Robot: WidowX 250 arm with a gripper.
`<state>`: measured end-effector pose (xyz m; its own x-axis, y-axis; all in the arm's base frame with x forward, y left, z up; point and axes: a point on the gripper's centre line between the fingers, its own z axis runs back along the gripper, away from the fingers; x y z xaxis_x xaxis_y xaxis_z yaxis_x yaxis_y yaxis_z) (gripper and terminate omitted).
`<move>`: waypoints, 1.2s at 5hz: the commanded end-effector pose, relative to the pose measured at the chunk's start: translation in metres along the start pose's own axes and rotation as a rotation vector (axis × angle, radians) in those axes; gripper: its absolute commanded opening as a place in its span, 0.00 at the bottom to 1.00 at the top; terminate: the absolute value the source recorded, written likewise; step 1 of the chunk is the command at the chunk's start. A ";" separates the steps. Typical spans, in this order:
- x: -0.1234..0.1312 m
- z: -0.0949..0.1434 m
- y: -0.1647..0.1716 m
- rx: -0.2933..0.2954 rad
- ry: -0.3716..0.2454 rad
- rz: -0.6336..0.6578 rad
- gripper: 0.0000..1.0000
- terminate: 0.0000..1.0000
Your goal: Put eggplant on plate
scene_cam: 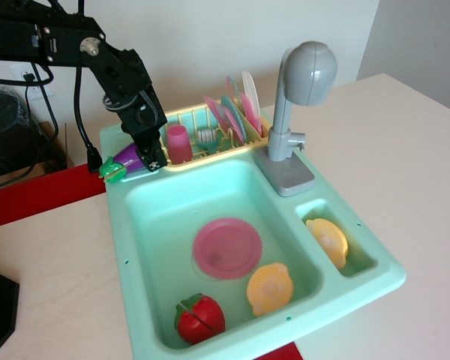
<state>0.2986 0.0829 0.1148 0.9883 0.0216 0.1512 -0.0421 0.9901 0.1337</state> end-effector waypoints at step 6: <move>0.075 0.013 -0.131 -0.135 -0.078 -0.217 0.00 0.00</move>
<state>0.3716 -0.0583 0.0935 0.9665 -0.2069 0.1517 0.2037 0.9783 0.0368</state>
